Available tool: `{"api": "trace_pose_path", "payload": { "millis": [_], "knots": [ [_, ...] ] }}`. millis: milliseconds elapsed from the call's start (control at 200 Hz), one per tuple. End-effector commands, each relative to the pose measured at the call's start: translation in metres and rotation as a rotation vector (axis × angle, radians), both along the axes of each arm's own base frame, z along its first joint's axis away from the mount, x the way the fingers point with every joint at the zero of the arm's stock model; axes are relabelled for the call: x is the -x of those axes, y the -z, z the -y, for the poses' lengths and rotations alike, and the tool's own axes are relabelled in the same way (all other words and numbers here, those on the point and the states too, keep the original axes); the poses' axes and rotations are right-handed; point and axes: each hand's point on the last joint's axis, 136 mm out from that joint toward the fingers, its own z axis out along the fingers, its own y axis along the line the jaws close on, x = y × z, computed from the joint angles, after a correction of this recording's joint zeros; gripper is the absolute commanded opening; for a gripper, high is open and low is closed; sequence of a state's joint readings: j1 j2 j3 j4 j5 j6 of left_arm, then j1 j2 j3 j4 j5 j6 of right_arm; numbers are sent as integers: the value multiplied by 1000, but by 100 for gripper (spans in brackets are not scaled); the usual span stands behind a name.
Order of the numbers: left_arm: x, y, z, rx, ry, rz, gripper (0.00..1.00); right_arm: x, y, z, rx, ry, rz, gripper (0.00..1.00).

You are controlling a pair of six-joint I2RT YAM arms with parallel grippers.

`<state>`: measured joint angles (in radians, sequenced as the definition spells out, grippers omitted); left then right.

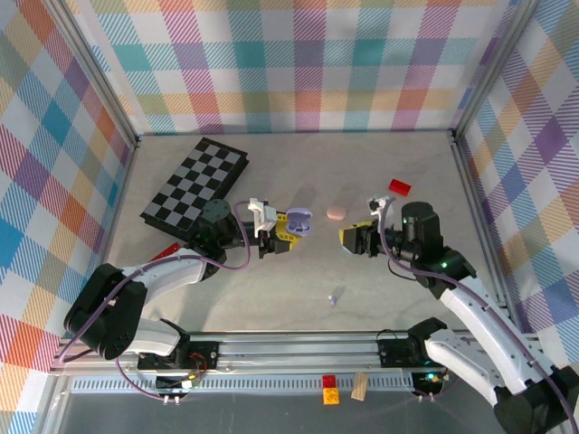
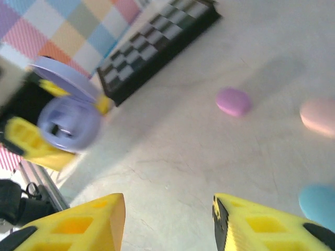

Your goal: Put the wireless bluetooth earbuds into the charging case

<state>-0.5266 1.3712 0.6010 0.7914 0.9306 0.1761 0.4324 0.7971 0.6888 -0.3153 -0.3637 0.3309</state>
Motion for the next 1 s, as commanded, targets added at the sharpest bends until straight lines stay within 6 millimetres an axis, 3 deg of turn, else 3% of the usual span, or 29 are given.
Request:
{"api": "trace_pose_path", "payload": {
  "millis": [0,90,315,710,995],
  "knots": [
    [1,-21,-2,41,6,60,35,10,39,10,-44,111,-217,46],
    [1,-22,-2,43,8,61,35,23,74,12,-71,151,-379,46],
    [1,-23,-1,51,15,70,35,51,126,2,-88,127,-594,47],
    [1,-28,-4,62,-10,82,36,70,168,-26,44,44,-713,40],
    [3,-30,-5,65,-9,90,35,88,191,-24,190,54,-803,38]
  ]
}}
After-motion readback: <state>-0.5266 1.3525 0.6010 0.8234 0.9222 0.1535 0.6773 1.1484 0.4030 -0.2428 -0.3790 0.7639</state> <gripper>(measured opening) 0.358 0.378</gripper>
